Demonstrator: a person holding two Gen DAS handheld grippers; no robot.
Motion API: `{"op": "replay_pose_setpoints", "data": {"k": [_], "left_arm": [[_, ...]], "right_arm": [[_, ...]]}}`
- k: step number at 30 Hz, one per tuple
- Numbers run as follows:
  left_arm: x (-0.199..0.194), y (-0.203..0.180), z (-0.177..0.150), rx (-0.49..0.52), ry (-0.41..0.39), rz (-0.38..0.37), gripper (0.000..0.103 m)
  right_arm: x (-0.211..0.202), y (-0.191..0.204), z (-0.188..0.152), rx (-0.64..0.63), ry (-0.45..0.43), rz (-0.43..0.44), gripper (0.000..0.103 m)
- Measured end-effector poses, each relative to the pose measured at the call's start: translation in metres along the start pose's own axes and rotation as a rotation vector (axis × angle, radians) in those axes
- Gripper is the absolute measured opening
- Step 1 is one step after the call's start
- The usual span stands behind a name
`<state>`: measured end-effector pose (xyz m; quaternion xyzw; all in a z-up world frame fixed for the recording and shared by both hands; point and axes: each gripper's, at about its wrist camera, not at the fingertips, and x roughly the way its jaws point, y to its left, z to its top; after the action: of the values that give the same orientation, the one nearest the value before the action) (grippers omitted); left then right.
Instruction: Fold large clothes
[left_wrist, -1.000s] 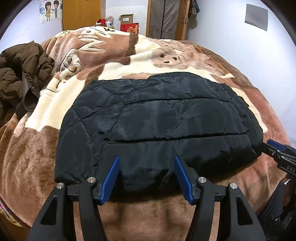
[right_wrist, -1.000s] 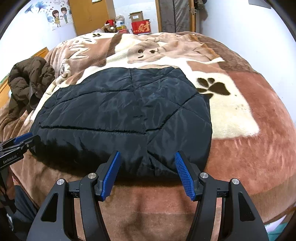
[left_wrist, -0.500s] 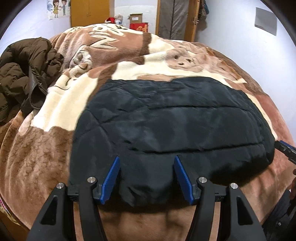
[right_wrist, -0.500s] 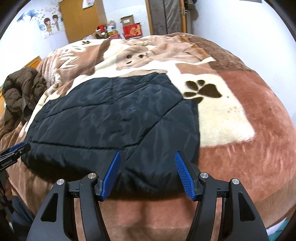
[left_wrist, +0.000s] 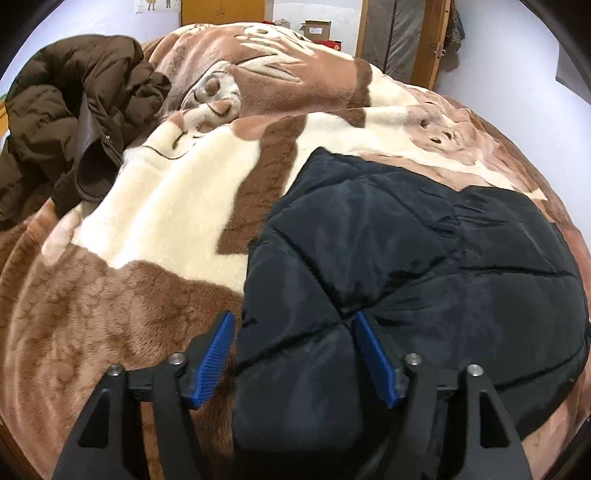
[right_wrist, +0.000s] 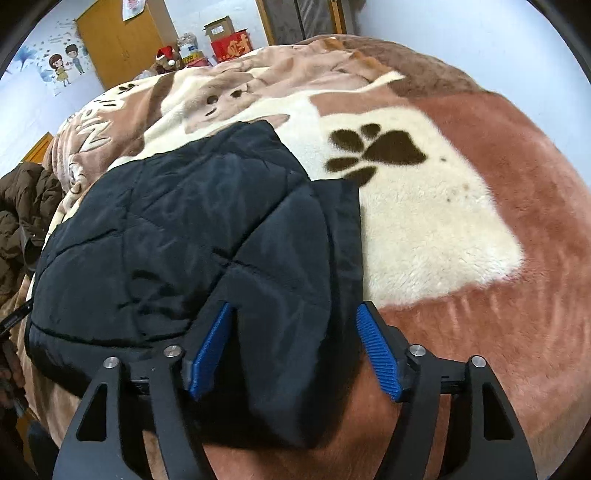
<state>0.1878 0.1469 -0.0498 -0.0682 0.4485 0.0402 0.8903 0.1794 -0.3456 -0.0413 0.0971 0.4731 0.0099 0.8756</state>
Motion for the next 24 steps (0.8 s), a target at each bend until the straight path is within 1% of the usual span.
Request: {"op": "replay_pose_setpoints", "data": {"k": [3,6,11,15,18,22,24], "left_arm": [[0.007,0.004,0.005,-0.015,-0.001,-0.024,0.074],[0.012,0.005,0.011,-0.011,-0.002,-0.037,0.075],[0.019,0.015,0.007,-0.073,0.011,-0.084,0.08],[0.033,0.022,-0.001,-0.117,0.047,-0.13,0.084],[0.043,0.018,0.002,-0.099,0.061,-0.131,0.086],[0.054,0.017,0.007,-0.095,0.077,-0.153,0.088],[0.061,0.022,0.007,-0.122,0.097,-0.191,0.089]], "right_arm": [[0.009,-0.005,0.005,0.011,0.016,0.025,0.073],[0.014,-0.008,0.011,0.018,0.02,0.048,0.073],[0.021,-0.019,0.007,0.065,0.047,0.103,0.073],[0.03,-0.022,0.006,0.082,0.076,0.126,0.074],[0.041,-0.02,0.01,0.076,0.088,0.126,0.076],[0.057,-0.028,0.013,0.126,0.112,0.181,0.08],[0.062,-0.031,0.014,0.145,0.126,0.211,0.081]]}}
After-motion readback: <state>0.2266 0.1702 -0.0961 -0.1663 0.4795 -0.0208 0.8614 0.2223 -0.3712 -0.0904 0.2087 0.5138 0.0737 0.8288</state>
